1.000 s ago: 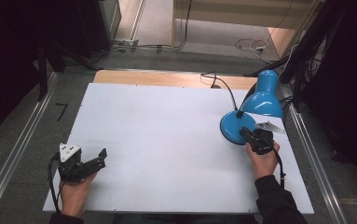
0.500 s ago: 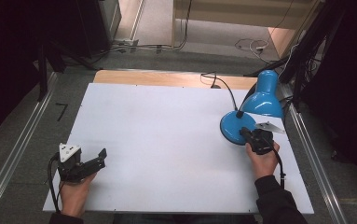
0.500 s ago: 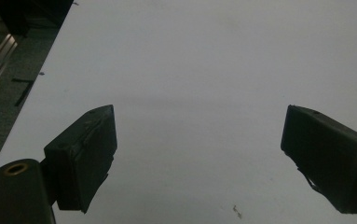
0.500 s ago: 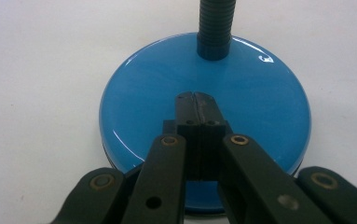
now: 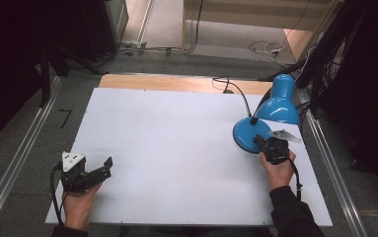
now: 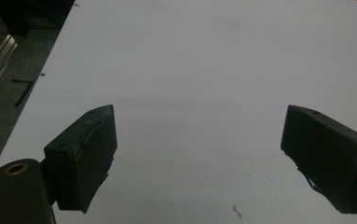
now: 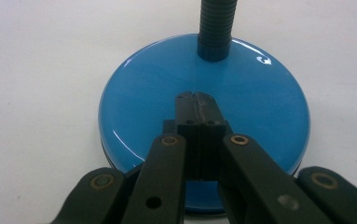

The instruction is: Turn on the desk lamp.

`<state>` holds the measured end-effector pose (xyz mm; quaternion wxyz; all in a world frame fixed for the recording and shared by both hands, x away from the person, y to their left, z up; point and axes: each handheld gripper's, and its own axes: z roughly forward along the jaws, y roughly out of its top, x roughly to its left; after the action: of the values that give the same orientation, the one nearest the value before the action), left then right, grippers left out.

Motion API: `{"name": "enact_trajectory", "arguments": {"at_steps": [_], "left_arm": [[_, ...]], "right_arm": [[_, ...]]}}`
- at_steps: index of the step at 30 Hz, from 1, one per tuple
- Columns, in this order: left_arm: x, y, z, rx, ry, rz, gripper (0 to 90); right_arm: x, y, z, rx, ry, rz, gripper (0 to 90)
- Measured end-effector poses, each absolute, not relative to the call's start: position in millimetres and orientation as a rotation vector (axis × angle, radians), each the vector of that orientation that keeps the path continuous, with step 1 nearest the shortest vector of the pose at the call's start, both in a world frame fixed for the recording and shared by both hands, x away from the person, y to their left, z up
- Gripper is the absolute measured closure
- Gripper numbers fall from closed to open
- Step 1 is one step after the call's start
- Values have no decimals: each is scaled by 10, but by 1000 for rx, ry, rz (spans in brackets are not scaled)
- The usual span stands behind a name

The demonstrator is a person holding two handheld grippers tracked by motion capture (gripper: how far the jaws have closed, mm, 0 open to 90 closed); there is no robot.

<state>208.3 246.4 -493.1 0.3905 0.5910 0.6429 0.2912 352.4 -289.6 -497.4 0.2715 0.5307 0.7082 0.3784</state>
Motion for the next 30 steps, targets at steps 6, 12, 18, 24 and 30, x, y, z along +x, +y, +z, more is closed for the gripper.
{"name": "enact_trajectory", "arguments": {"at_steps": [6, 12, 18, 24, 30], "left_arm": [[2081, 2467, -4930, 1500, 1635, 738, 109], [2083, 2466, -4930, 1501, 1635, 737, 109], [2078, 2472, -4928, 1500, 1634, 736, 109], [2075, 2469, -4926, 1499, 1633, 737, 109], [2075, 2472, -4927, 1498, 1633, 736, 109]], "right_arm": [[3518, -2892, -4979, 1423, 1905, 1016, 876], [3509, -2884, -4984, 1416, 1903, 1011, 876], [3505, -2883, -4987, 1408, 1905, 1006, 876], [3494, -2870, -4993, 1394, 1901, 991, 877], [3492, -2870, -4994, 1393, 1902, 991, 877]]}}
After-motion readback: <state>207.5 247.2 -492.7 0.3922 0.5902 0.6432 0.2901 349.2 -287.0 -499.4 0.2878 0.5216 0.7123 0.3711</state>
